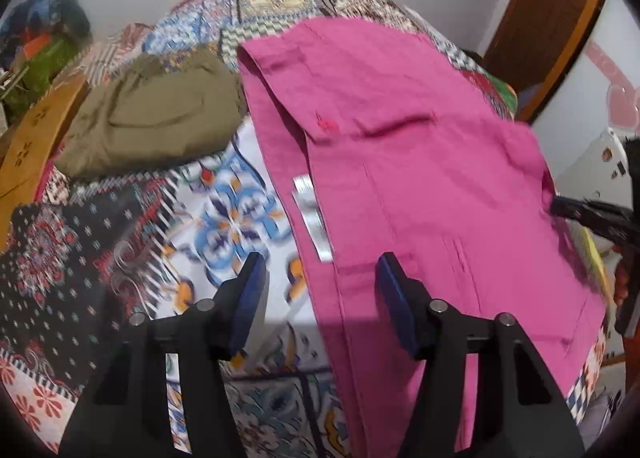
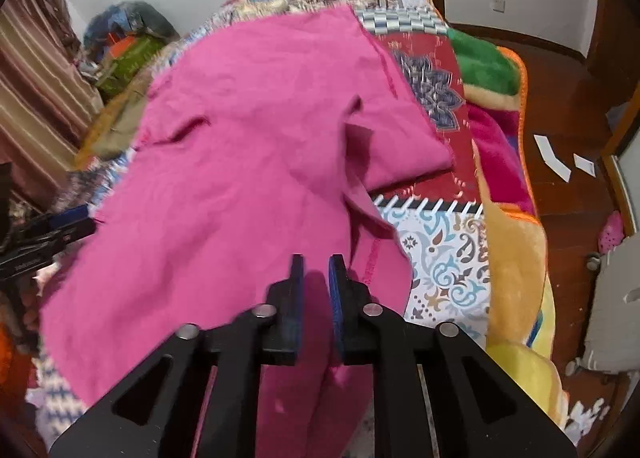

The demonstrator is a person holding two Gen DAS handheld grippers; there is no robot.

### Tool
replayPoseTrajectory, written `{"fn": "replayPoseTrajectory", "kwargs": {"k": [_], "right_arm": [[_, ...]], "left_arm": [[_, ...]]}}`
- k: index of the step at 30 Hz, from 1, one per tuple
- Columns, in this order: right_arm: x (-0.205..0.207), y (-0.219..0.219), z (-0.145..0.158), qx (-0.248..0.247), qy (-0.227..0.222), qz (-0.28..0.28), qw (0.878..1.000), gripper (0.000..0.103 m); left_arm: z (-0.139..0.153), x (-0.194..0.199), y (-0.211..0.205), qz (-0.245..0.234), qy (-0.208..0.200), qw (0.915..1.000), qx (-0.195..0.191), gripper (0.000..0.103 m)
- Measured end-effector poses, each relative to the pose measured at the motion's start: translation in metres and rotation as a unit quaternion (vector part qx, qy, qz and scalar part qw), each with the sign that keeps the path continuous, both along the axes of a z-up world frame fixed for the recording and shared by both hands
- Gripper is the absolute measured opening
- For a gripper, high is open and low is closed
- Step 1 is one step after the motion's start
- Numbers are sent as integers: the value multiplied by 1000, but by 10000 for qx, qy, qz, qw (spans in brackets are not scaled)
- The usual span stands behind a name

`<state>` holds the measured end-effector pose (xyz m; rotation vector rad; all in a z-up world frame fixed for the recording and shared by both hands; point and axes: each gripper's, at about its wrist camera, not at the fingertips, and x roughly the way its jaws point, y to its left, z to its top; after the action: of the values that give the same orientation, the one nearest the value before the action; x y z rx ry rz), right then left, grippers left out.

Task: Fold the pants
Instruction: 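Lower both tools toward the pink trousers' waistband and leg ends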

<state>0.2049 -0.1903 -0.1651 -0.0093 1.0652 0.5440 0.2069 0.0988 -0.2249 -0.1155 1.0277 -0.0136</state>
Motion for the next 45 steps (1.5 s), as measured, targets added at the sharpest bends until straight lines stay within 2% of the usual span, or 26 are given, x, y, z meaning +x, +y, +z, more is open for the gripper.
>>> {"fn": "replayPoseTrajectory", "kwargs": {"k": [3,5,7,12,16,23,26,29,30,33,35,37,40,41,42,45], "right_arm": [[0,-2,17,-246,-517,-63,9983,25],[5,0,21,-448,-768,-133,9959,39],[15,2,15,-641,-828,-169,9944,43],[33,3,-16,-980,-610,-67,9933,43],[49,5,-27,-946,-525,-157,9940,43],[67,21,-27,-842,-674,-176,9940,43],[72,13,-30,-961,-706,-430,9919,42],[74,-12,-35,-1488,-752,-817,9826,42],[72,-22,-34,-1606,-758,-891,9801,42],[62,-43,-17,-1442,-806,-945,9817,42],[58,-48,-1,-1351,-931,-940,9820,43],[58,-47,15,-1230,-1051,-915,9826,43],[66,-36,33,-862,-1157,-822,9861,44],[71,-30,37,-736,-1194,-778,9871,48],[76,-24,41,-661,-1252,-735,9872,49],[89,-3,46,-550,-1383,-546,9874,50]], "left_arm": [[12,13,7,98,-150,9998,26,59],[18,25,8,90,-237,9997,62,59],[17,36,7,31,-229,9997,88,59],[-4,61,0,-180,123,9996,-162,59],[-24,66,-14,-419,372,9984,15,59],[-32,65,-14,-409,326,9986,-62,59],[-33,61,-16,-444,298,9986,-3,60],[-35,62,-12,-373,334,9987,-10,69],[-35,63,-8,-341,353,9987,-106,69],[-27,61,-1,-198,253,9994,-91,68],[-15,59,5,-60,34,9999,108,68],[-1,60,12,21,-161,9998,103,68],[22,68,25,171,-470,9986,188,70],[28,72,29,215,-567,9979,219,74],[34,77,33,271,-668,9970,269,77],[45,92,38,334,-822,9953,399,77]]}}
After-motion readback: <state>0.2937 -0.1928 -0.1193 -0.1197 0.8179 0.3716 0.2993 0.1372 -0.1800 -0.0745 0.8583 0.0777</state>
